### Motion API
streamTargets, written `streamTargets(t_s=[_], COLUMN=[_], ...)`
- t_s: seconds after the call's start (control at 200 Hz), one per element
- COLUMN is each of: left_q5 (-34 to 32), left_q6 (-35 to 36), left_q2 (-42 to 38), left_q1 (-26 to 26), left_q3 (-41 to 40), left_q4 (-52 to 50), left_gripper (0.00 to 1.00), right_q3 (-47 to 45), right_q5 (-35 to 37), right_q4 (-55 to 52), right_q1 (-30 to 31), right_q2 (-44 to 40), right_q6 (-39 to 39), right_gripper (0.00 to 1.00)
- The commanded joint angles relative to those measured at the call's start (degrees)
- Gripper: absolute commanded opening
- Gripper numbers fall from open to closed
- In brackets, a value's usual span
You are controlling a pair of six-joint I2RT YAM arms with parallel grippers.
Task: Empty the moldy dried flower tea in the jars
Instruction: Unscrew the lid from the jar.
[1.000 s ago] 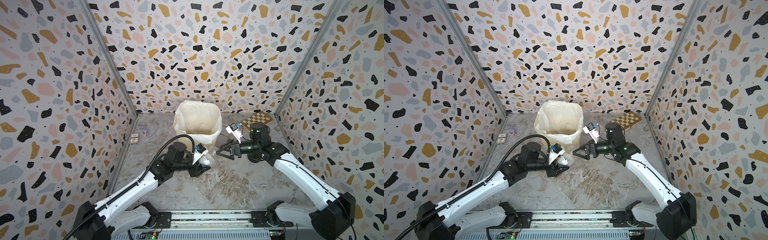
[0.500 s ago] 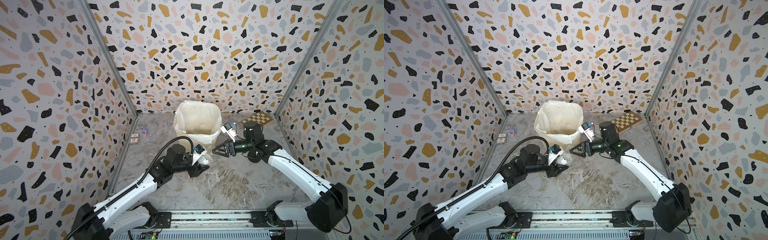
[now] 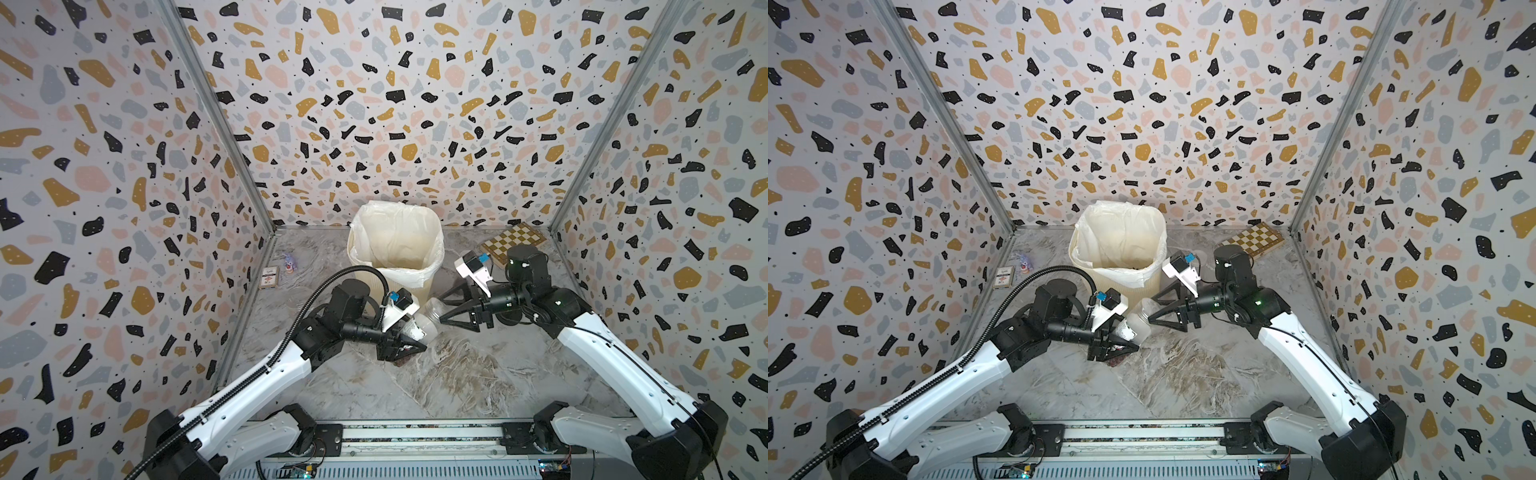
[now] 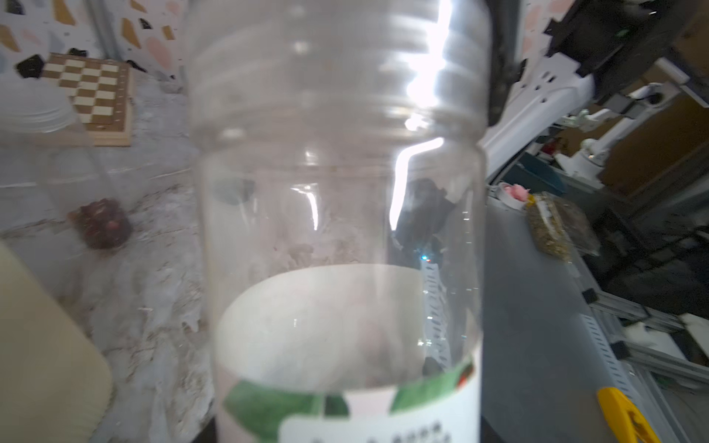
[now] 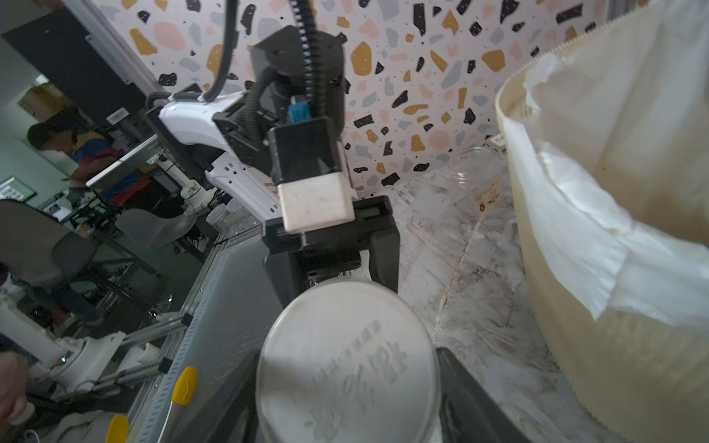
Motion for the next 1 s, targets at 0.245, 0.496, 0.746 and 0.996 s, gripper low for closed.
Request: streamTargets(t_s=[0.245,0.496,0.746,0.996], left_q5=[13.35,-5.81,-21.64,-26.43], left_q6=[2.82,5.65,5.36,5.84], left_q2=[3.64,0.50,-1.57,-1.91], left_q1=[-0.03,-0.01,-0.06,-0.19], left_q3=[6.08,2.08,-2.13,-3.75], left_q4=[-7.57,-4.18,1.32,2.61], left_gripper=[0.57,0.57,0.56,0.56], right_q3=[0.46,1.54,2.43,3.82], right_q5=[-9.18,4.50,12.93,16.99], right_q4=[-3.12,1.05,5.31,5.98], right_q1=[0.56,-3.08,-0.30,3.35], right_q2=[-3.00,-0.12,4.54,8.13], right_q6=[-9.08,8.35,24.17,26.57], right_gripper=[0.88,1.00,1.00,0.97])
